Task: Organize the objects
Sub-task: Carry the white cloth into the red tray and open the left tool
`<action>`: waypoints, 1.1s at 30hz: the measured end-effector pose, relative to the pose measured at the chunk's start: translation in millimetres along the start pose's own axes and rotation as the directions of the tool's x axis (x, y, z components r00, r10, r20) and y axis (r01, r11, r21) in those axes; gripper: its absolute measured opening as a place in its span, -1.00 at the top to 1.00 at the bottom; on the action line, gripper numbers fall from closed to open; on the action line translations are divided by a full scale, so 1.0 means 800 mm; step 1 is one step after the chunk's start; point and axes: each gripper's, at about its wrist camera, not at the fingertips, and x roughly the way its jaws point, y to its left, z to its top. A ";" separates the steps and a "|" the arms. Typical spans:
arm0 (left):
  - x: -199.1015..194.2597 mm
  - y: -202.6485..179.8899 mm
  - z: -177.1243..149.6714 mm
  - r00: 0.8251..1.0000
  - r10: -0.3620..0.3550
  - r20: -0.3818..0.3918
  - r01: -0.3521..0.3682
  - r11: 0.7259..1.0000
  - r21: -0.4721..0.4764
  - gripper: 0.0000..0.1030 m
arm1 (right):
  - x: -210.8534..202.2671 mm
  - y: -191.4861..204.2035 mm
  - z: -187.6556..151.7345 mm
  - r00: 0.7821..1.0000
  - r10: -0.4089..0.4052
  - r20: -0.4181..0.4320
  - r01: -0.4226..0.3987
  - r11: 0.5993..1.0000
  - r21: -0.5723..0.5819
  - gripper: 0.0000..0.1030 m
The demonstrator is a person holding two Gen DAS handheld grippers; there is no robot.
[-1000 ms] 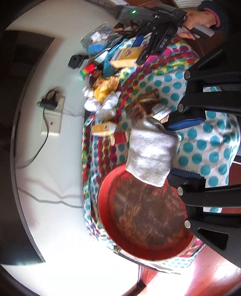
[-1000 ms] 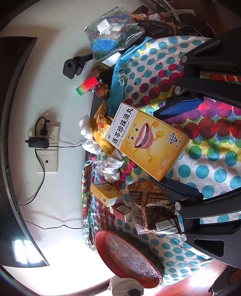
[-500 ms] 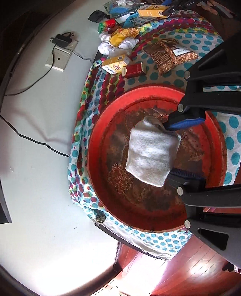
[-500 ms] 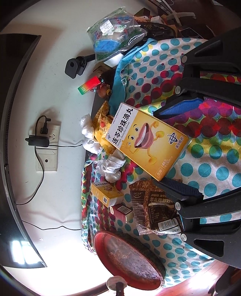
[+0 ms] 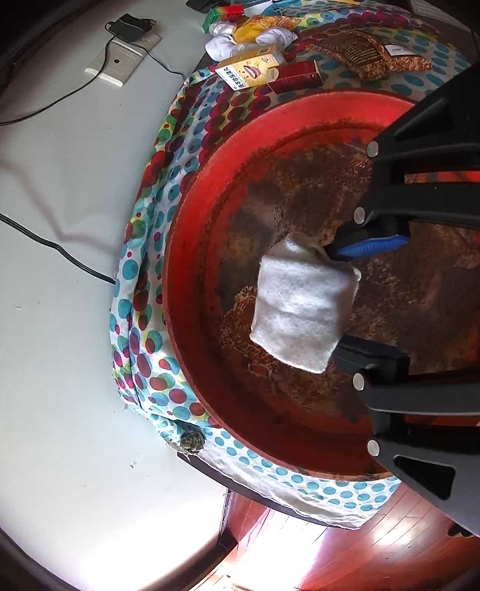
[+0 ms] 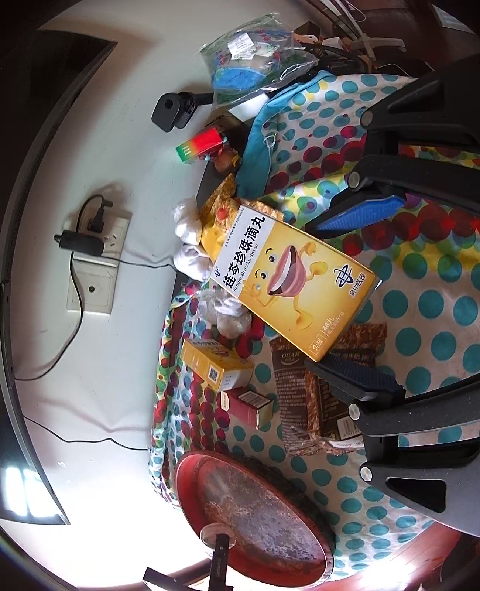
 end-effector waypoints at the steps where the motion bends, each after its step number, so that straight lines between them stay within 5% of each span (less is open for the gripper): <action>1: 0.004 0.002 0.002 1.000 0.000 -0.002 0.000 1.000 -0.003 0.25 | 0.001 0.006 0.002 1.000 0.002 -0.001 -0.002 1.000 -0.006 -0.20; 18: 0.048 0.036 0.019 1.000 -0.011 -0.022 0.011 1.000 -0.017 0.21 | 0.015 0.109 0.029 0.996 0.094 -0.005 -0.094 0.986 -0.140 -0.20; 33: 0.016 0.034 0.003 1.000 -0.020 -0.015 0.020 1.000 0.015 -0.02 | 0.020 0.186 0.049 0.976 0.216 0.010 -0.208 0.950 -0.231 -0.20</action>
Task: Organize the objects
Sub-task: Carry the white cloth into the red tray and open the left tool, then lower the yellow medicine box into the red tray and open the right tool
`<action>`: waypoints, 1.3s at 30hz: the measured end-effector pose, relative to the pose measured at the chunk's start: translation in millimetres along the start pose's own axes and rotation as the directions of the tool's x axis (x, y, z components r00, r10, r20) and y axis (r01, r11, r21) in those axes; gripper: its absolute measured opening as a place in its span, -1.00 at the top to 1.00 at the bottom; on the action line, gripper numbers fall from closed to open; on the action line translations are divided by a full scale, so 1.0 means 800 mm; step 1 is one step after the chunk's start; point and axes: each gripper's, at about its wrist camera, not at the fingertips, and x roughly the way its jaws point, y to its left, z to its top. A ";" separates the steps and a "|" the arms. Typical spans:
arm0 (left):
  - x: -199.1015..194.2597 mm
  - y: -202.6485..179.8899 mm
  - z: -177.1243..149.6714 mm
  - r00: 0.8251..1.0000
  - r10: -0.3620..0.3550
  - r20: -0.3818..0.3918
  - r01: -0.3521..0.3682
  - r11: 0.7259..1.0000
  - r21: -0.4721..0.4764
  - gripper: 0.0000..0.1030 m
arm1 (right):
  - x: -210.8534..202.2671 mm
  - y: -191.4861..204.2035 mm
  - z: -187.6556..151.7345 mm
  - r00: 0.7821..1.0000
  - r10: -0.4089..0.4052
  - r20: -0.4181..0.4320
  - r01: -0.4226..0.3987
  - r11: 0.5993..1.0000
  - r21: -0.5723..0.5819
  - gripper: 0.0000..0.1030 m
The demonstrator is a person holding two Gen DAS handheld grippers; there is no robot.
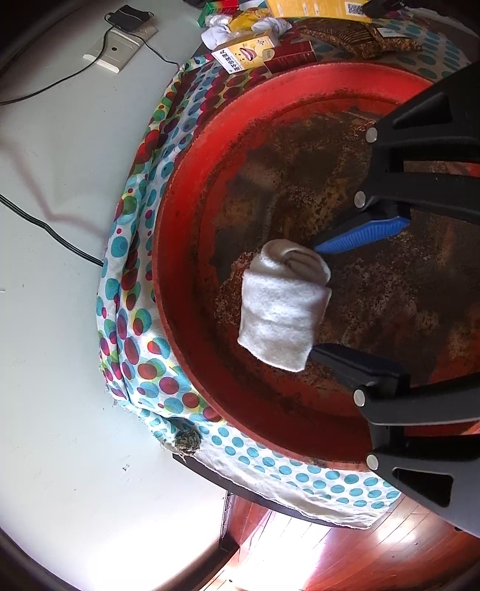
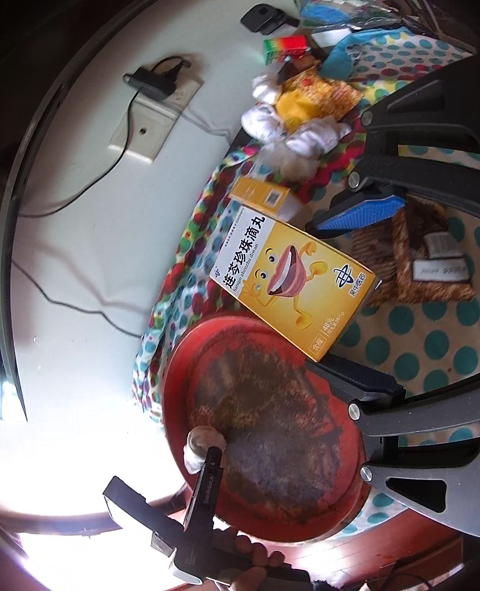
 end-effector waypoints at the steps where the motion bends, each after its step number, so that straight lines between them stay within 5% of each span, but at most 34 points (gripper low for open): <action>1: -0.007 0.002 -0.002 1.000 -0.003 0.002 0.003 1.000 -0.002 -0.02 | 0.003 0.005 0.006 1.000 0.014 0.005 -0.014 1.000 -0.006 -0.20; 9: -0.080 0.020 -0.039 0.996 0.001 0.085 0.002 0.999 -0.040 -0.07 | 0.043 0.062 0.063 0.993 0.116 0.025 -0.113 0.990 -0.086 -0.20; 17: -0.124 0.033 -0.084 0.993 0.015 0.114 -0.006 0.997 -0.079 -0.08 | 0.121 0.123 0.109 0.984 0.175 -0.044 -0.179 0.975 -0.133 -0.20; 34: -0.122 0.052 -0.120 0.998 0.004 0.067 0.009 0.982 -0.187 -0.08 | 0.199 0.166 0.136 0.973 0.189 -0.129 -0.211 0.960 -0.182 -0.20; 39: -0.120 0.042 -0.118 0.998 -0.013 0.057 0.023 0.984 -0.179 -0.09 | 0.205 0.165 0.134 0.973 0.191 -0.133 -0.213 0.961 -0.176 -0.35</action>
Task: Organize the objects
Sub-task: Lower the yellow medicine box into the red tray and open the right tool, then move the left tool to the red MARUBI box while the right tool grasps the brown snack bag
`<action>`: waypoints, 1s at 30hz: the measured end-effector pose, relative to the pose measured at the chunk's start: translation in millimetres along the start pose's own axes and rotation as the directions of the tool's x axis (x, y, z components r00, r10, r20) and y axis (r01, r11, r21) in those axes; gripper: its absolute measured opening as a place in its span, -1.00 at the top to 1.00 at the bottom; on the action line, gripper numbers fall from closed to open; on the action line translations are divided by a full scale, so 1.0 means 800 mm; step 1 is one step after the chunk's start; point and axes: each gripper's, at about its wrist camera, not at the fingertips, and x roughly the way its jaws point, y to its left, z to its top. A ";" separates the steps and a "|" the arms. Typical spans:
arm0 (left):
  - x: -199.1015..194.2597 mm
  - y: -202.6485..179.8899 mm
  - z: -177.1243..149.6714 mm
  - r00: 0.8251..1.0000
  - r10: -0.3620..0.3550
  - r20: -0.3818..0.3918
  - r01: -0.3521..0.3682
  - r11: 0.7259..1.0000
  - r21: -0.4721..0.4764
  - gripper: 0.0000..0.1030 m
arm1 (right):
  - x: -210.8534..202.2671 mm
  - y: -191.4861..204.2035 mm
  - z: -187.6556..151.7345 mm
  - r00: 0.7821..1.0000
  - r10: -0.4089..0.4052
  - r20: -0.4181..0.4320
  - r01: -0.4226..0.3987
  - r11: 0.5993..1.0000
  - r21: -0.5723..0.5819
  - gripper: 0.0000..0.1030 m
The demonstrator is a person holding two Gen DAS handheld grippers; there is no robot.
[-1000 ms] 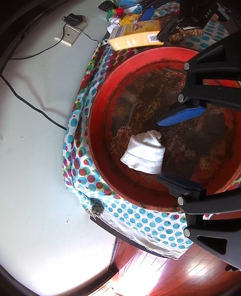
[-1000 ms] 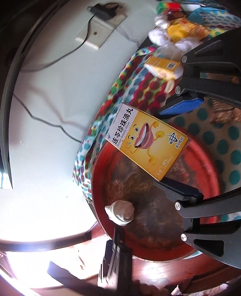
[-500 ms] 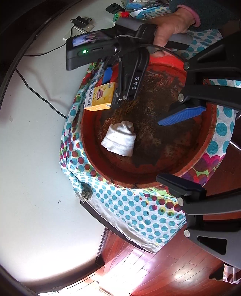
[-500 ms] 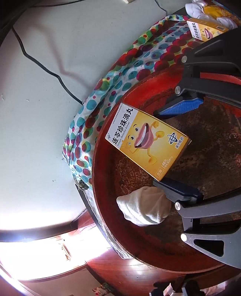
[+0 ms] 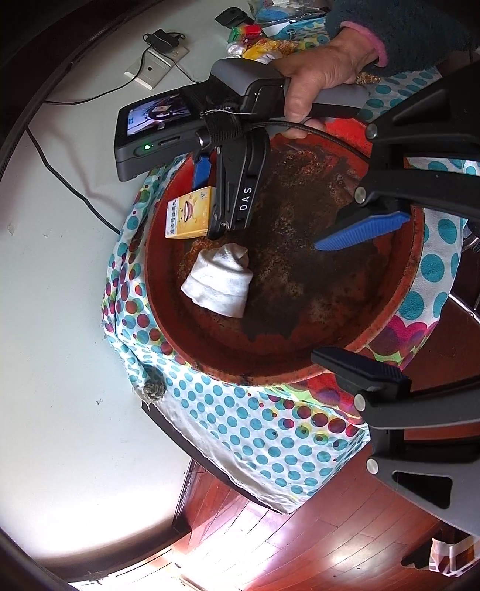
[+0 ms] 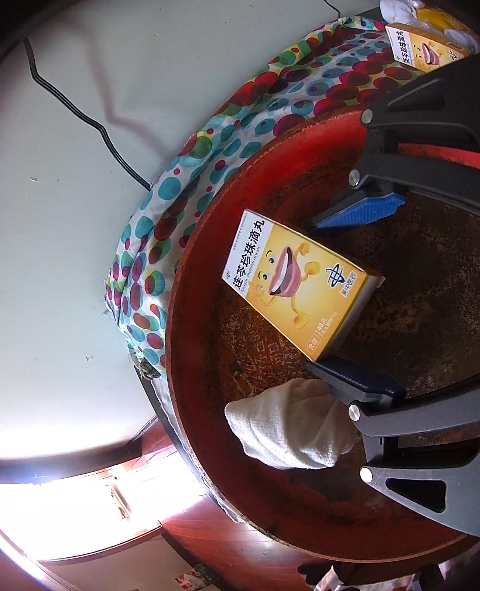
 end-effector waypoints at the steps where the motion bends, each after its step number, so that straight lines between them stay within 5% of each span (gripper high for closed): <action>1: 0.000 -0.001 -0.001 1.000 0.001 -0.001 -0.001 1.000 0.000 -0.09 | 0.000 -0.001 0.000 1.000 0.003 -0.001 -0.003 1.000 0.004 -0.41; 3: -0.001 -0.006 -0.002 1.000 -0.002 -0.005 0.002 1.000 0.008 -0.09 | -0.005 -0.002 0.000 1.000 -0.002 0.013 0.002 1.000 0.009 -0.55; 11: -0.026 -0.025 -0.001 0.999 -0.021 0.037 0.020 0.999 0.035 -0.08 | -0.086 -0.024 -0.034 0.996 0.002 0.087 -0.007 0.998 0.058 -0.58; 20: -0.030 -0.099 -0.010 0.995 -0.095 0.035 0.089 0.985 0.150 -0.09 | -0.208 -0.111 -0.174 0.989 -0.094 0.110 0.072 0.979 0.192 -0.69; 30: -0.006 -0.198 -0.027 0.988 -0.147 -0.037 0.152 0.952 0.267 -0.09 | -0.252 -0.189 -0.308 0.984 -0.176 0.020 0.155 0.912 0.381 -0.84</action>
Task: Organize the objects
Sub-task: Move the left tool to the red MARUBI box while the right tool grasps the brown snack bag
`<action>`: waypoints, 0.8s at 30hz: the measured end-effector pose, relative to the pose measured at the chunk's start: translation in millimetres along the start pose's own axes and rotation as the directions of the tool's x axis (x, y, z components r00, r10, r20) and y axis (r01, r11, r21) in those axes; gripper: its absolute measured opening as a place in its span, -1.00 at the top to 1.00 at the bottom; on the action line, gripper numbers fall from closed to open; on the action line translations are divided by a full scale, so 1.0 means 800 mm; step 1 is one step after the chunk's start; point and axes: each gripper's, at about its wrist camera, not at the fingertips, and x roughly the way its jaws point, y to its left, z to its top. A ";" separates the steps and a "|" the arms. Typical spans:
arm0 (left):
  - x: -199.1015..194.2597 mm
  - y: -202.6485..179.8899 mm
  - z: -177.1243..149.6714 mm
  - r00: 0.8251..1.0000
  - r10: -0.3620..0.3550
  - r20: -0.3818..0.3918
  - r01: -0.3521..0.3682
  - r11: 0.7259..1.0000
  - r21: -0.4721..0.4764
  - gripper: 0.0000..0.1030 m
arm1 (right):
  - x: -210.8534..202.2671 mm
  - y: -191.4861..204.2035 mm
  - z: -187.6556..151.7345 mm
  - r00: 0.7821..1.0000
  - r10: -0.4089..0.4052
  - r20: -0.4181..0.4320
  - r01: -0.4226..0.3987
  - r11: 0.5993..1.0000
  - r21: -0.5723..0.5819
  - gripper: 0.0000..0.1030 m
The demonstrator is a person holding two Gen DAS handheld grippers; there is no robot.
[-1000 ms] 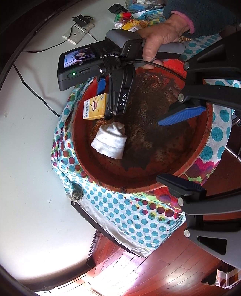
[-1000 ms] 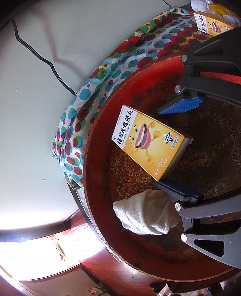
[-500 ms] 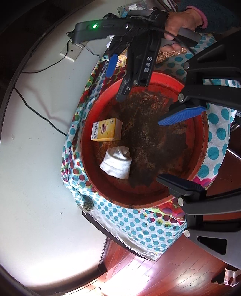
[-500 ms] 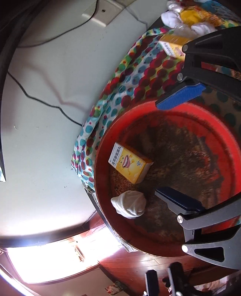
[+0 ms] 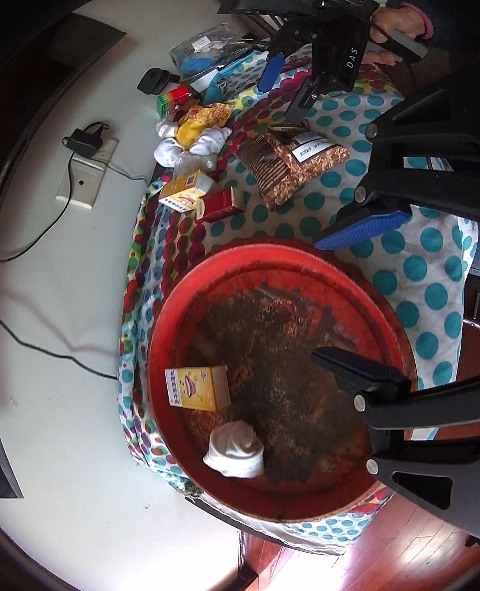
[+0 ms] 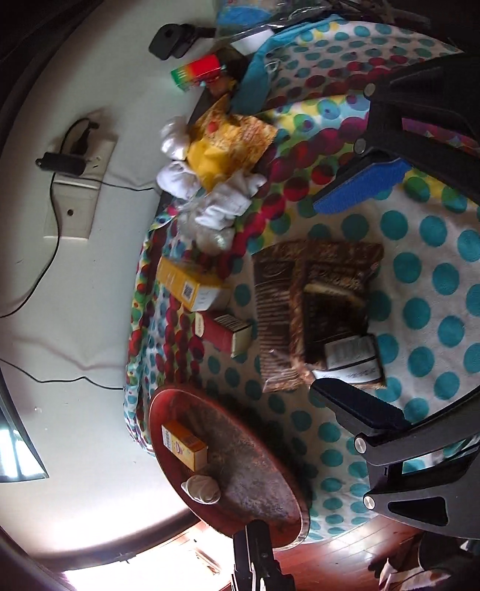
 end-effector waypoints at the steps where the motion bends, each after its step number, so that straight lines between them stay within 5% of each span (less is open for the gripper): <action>1: 0.004 -0.008 0.001 1.000 -0.006 -0.009 0.006 1.000 0.005 -0.09 | 0.000 -0.004 -0.007 1.000 0.003 -0.005 -0.003 1.000 0.013 -0.85; 13: 0.011 -0.041 0.003 0.999 0.009 -0.035 -0.007 0.999 0.048 -0.09 | 0.012 0.012 -0.072 0.977 0.207 -0.040 -0.200 0.969 0.145 -0.86; 24: 0.019 -0.044 0.009 0.998 0.030 -0.050 -0.027 0.998 0.054 -0.09 | 0.046 0.002 -0.062 0.944 0.329 0.004 -0.318 0.909 0.270 -0.91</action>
